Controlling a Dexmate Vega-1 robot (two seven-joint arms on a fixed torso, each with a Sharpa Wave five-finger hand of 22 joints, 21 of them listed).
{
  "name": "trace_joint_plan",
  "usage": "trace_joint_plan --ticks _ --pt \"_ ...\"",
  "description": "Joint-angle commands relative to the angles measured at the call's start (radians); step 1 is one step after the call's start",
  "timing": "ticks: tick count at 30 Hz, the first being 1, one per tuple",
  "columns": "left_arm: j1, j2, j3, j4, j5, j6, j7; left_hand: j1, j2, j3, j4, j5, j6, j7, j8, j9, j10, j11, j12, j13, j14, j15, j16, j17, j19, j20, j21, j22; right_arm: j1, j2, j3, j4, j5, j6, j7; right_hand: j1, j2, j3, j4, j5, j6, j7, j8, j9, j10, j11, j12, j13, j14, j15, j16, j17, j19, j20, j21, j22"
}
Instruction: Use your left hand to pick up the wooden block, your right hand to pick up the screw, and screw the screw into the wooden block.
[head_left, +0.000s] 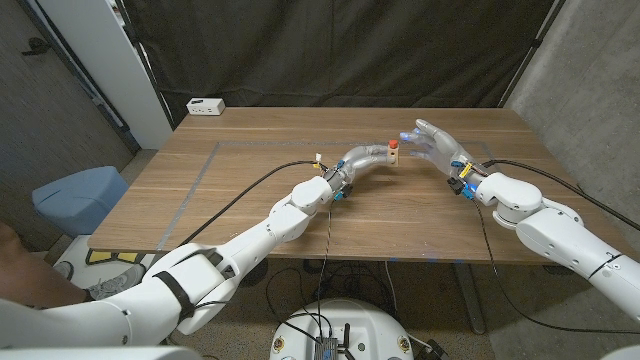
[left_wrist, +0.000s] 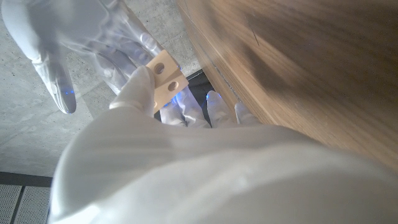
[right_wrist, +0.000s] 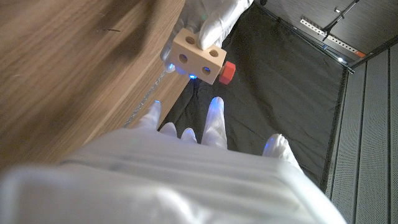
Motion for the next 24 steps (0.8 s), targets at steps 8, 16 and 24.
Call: trace_joint_plan --ticks 8,16,24 --pt "0.011 0.008 0.001 -0.023 0.003 0.01 0.011 0.005 0.01 0.016 0.015 0.006 0.05 0.005 0.007 0.005 0.007 0.002 0.006 0.002 0.007 -0.038 0.002 0.005 0.003 0.002 0.008 0.002 0.045 0.01 -0.037 0.039 0.013 0.008 0.066 -0.014 0.0 -0.005 0.005 0.002 0.016 0.011 0.014 -0.002 -0.012 0.006 0.006 0.003 -0.062 0.001 -0.004 0.004 -0.018 0.005 -0.005 0.003" --pt "0.012 0.009 0.0 -0.024 0.001 0.011 0.01 0.006 0.009 0.016 0.014 0.006 0.05 0.004 0.007 0.005 0.006 0.001 0.006 0.003 0.008 -0.04 0.002 0.004 0.003 0.0 0.008 0.002 0.055 0.01 -0.047 0.041 0.012 0.007 0.077 -0.019 0.001 -0.008 0.01 0.003 0.062 0.023 0.031 -0.006 -0.009 0.008 0.012 0.002 -0.065 0.002 -0.001 0.005 -0.021 0.005 -0.001 0.003" --pt "0.014 0.009 0.0 -0.024 0.0 0.01 0.01 0.006 0.008 0.015 0.013 0.005 0.054 0.002 0.008 0.005 0.009 0.0 0.006 0.002 0.009 -0.041 0.002 0.004 0.003 0.0 0.008 0.002 0.056 0.005 -0.047 0.035 0.014 -0.002 0.073 -0.019 0.003 -0.008 0.012 0.004 0.095 0.035 0.04 -0.009 0.004 0.004 0.019 0.002 -0.065 0.001 0.001 0.004 -0.022 0.006 0.001 0.003"
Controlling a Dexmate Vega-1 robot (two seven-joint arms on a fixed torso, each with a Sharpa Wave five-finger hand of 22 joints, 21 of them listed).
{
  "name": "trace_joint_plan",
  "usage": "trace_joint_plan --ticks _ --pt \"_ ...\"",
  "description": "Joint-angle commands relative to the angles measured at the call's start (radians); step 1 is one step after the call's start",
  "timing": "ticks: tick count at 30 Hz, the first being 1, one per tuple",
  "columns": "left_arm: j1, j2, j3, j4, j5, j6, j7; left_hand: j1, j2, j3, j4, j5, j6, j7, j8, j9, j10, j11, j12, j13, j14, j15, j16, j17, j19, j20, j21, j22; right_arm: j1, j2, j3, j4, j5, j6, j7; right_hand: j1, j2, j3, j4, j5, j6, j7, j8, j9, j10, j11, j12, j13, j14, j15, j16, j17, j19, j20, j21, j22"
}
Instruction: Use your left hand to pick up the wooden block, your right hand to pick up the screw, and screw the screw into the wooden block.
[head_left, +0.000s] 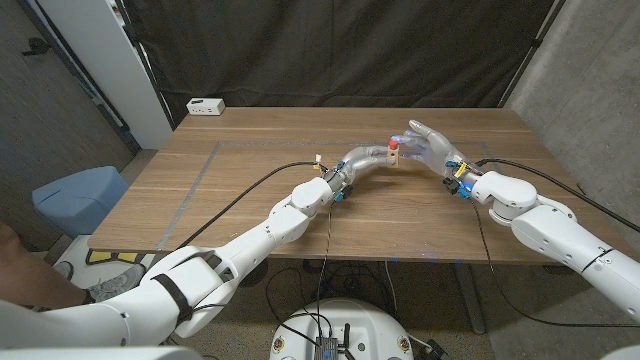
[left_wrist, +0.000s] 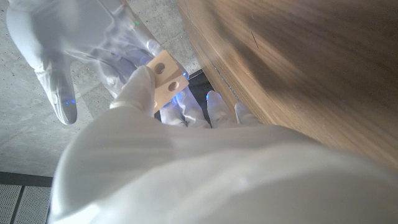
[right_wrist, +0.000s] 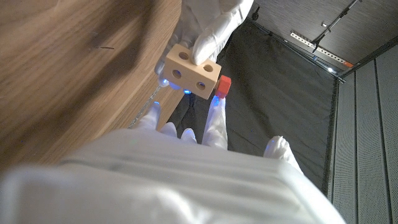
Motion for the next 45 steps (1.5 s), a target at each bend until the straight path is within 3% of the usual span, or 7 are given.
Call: trace_joint_plan --ticks 1,34,45 --pt "0.003 0.002 -0.001 -0.003 -0.002 -0.001 0.0 -0.002 0.008 0.015 0.013 0.005 0.054 0.002 0.008 0.005 0.01 0.0 0.007 0.002 0.009 -0.041 0.002 0.004 0.003 0.0 0.008 0.002 0.007 -0.004 -0.006 -0.002 0.002 -0.008 0.007 -0.007 0.004 -0.001 0.005 0.004 0.013 -0.001 0.01 0.001 0.01 -0.001 0.01 0.002 -0.064 0.001 0.001 0.004 -0.006 0.0 0.001 0.003" --pt "-0.005 -0.006 -0.002 0.018 -0.009 -0.005 -0.011 -0.001 0.009 0.013 0.014 0.005 0.059 0.004 0.009 0.004 0.015 0.0 0.01 0.002 0.011 -0.041 0.002 0.005 0.004 -0.001 0.008 0.002 -0.039 -0.017 0.027 -0.042 0.004 -0.028 -0.068 0.001 0.009 0.0 0.004 0.008 0.078 0.016 0.023 -0.003 0.064 -0.014 0.025 0.001 -0.035 -0.004 0.014 0.0 0.025 -0.012 0.013 0.003" --pt "-0.01 -0.012 -0.003 0.035 -0.013 -0.008 -0.017 -0.002 0.009 0.013 0.015 0.004 0.057 0.004 0.008 0.003 0.012 0.001 0.009 0.002 0.011 -0.041 0.002 0.005 0.004 -0.001 0.008 0.002 -0.046 -0.017 0.031 -0.054 0.007 -0.042 -0.083 0.006 0.012 0.002 0.002 0.009 0.133 0.026 0.037 -0.003 0.092 -0.022 0.03 0.0 -0.022 -0.008 0.017 -0.002 0.034 -0.012 0.013 0.003"
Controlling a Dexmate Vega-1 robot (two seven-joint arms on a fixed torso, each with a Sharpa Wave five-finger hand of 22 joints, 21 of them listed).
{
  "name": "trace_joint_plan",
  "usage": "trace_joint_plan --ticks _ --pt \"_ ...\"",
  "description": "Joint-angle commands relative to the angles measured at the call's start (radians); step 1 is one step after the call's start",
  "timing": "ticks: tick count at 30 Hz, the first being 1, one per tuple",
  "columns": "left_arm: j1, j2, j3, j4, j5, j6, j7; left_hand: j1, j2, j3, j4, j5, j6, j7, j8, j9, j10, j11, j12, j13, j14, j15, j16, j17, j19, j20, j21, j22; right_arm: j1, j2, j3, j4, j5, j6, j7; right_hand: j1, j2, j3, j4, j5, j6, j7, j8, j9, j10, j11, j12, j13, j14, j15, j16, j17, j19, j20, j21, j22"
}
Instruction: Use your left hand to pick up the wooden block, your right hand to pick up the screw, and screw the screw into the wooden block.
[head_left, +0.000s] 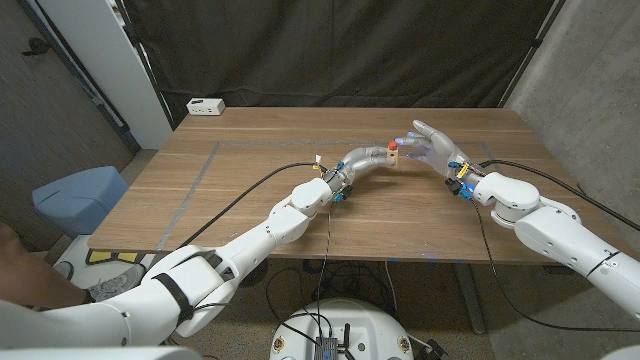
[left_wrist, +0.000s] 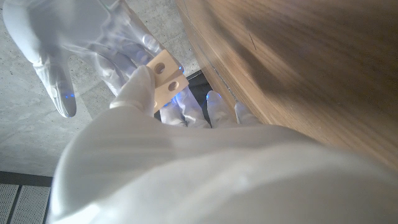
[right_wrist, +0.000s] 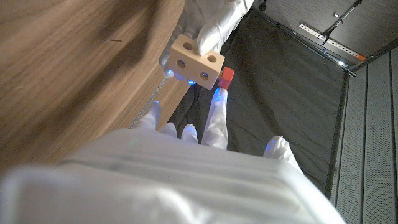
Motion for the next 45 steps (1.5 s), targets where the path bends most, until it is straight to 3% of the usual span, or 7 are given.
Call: trace_joint_plan --ticks 1,17,34,45 --pt "-0.006 -0.008 -0.001 0.02 -0.007 -0.008 -0.01 0.0 0.008 0.013 0.014 0.004 0.059 0.004 0.007 0.004 0.006 0.001 0.003 0.002 0.012 -0.04 0.002 0.005 0.005 -0.001 0.008 0.002 -0.016 -0.003 0.011 -0.019 0.002 -0.013 -0.018 0.006 0.011 0.002 0.002 0.005 0.026 0.003 0.011 0.002 0.012 -0.004 0.008 0.002 -0.021 -0.007 0.005 0.001 0.009 0.006 0.008 0.003" --pt "-0.023 -0.023 -0.002 0.06 -0.012 -0.017 -0.021 0.001 0.009 0.013 0.014 0.004 0.059 0.005 0.007 0.004 0.01 -0.001 0.005 0.002 0.012 -0.041 0.001 0.005 0.005 -0.001 0.008 0.002 -0.01 0.006 0.009 -0.011 0.011 -0.007 -0.006 0.011 0.015 0.004 0.0 0.006 0.082 0.008 0.022 0.002 0.059 -0.003 0.015 0.002 -0.001 -0.014 0.01 -0.001 0.02 0.0 0.008 0.003" --pt "-0.047 -0.037 -0.005 0.111 -0.019 -0.034 -0.043 0.0 0.007 0.011 0.014 0.004 0.066 0.006 0.01 0.003 0.016 -0.001 0.008 0.002 0.015 -0.043 0.002 0.005 0.005 -0.003 0.008 0.002 0.027 0.035 -0.012 0.055 0.054 0.043 0.101 0.014 0.015 0.004 -0.001 0.006 0.101 0.02 0.021 0.002 0.084 -0.003 0.014 0.002 0.002 -0.015 0.008 -0.002 0.014 0.003 0.003 0.003" --pt "-0.055 -0.042 -0.005 0.13 -0.018 -0.047 -0.05 -0.001 0.007 0.011 0.015 0.003 0.067 0.006 0.01 0.003 0.014 -0.003 0.008 0.002 0.015 -0.042 0.001 0.006 0.004 -0.002 0.008 0.002 0.01 0.026 0.003 0.023 0.042 0.025 0.038 0.013 0.016 0.004 -0.001 0.007 0.118 0.026 0.021 0.001 0.1 0.007 0.013 0.001 0.01 -0.015 0.009 -0.002 0.017 -0.004 0.004 0.003"
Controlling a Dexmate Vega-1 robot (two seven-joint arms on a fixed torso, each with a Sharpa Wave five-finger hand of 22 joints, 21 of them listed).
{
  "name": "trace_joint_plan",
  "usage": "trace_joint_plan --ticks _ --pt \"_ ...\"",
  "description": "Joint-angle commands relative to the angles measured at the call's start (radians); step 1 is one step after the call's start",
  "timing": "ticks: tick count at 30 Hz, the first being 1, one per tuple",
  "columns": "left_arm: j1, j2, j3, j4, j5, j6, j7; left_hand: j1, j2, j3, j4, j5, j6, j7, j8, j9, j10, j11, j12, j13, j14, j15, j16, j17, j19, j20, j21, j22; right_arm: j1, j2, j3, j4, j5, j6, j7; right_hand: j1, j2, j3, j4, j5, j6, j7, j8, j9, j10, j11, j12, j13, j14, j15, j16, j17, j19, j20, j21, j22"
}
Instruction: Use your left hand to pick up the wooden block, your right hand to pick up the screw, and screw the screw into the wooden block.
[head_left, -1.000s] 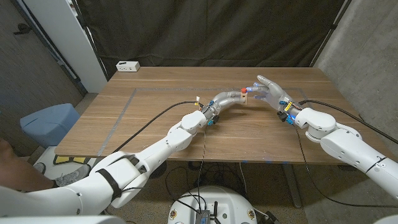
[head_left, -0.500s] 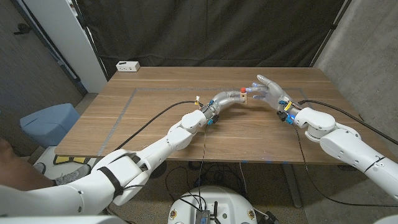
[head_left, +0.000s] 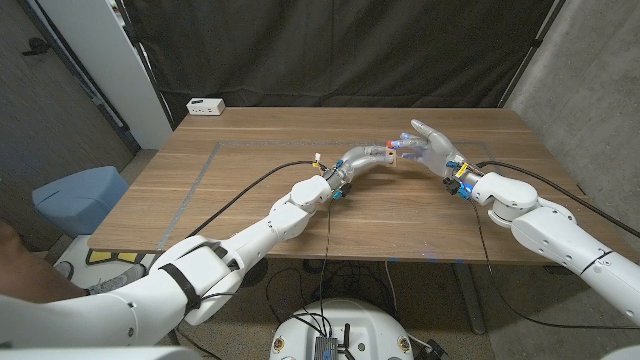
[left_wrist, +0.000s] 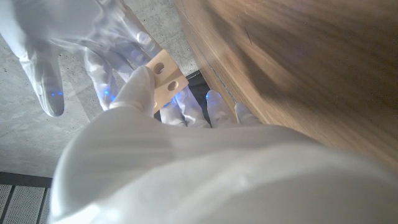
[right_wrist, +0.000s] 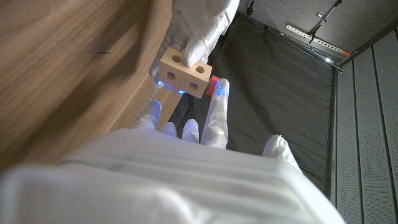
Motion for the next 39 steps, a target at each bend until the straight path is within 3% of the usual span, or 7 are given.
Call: trace_joint_plan --ticks 1,12,16,29,39 --pt "-0.012 -0.008 -0.001 0.026 -0.001 -0.014 -0.009 0.004 0.01 0.011 0.015 0.008 0.067 0.006 0.01 0.003 0.002 -0.003 0.008 0.004 0.005 -0.039 0.001 0.006 0.001 0.002 0.008 0.002 -0.011 -0.005 0.012 -0.018 -0.01 -0.005 -0.044 0.005 0.007 0.004 -0.001 0.007 0.025 0.004 0.0 0.0 0.018 0.003 0.003 0.001 0.014 -0.002 0.008 0.002 0.003 0.0 0.005 0.003" --pt "-0.014 -0.008 -0.002 0.027 0.001 -0.016 -0.009 0.004 0.011 0.012 0.015 0.008 0.065 0.006 0.01 0.003 0.0 -0.002 0.008 0.004 0.004 -0.04 0.0 0.006 0.001 0.002 0.008 0.002 -0.038 -0.015 0.035 -0.049 -0.037 -0.029 -0.125 0.007 0.006 0.004 -0.003 0.007 0.022 0.0 -0.007 0.002 0.03 0.02 0.0 0.002 0.03 0.001 0.011 0.001 0.026 -0.002 0.012 0.002" --pt "-0.017 -0.01 -0.002 0.033 0.002 -0.018 -0.009 0.004 0.011 0.012 0.015 0.008 0.062 0.004 0.008 0.003 0.0 -0.002 0.008 0.004 0.005 -0.041 0.0 0.006 0.001 0.002 0.008 0.002 -0.039 -0.007 0.035 -0.048 -0.043 -0.027 -0.138 0.009 0.002 0.003 -0.005 0.007 -0.008 -0.002 -0.02 0.003 0.024 0.025 -0.006 0.002 0.033 0.002 0.011 0.001 0.034 -0.001 0.012 0.002" --pt "-0.019 -0.011 -0.003 0.038 0.002 -0.018 -0.008 0.004 0.01 0.011 0.015 0.008 0.063 0.005 0.009 0.003 -0.002 -0.001 0.008 0.004 0.004 -0.04 0.0 0.006 0.001 0.002 0.008 0.002 0.001 0.014 0.005 -0.006 -0.041 -0.014 -0.081 0.011 -0.004 -0.001 -0.01 0.006 -0.146 -0.032 -0.073 0.005 -0.058 0.03 -0.036 0.004 -0.002 0.012 -0.009 0.002 0.023 0.01 0.001 0.002" --pt "-0.023 -0.013 -0.004 0.047 -0.001 -0.02 -0.014 0.005 0.011 0.012 0.014 0.008 0.061 0.005 0.008 0.003 -0.003 -0.001 0.007 0.004 0.003 -0.04 -0.001 0.006 0.0 0.002 0.007 0.002 0.035 0.024 -0.018 0.018 -0.026 -0.023 -0.036 -0.002 -0.007 -0.008 -0.004 0.007 -0.233 -0.047 -0.083 0.001 -0.13 0.025 -0.042 0.004 -0.037 0.015 -0.017 0.007 -0.012 0.019 -0.007 0.003"
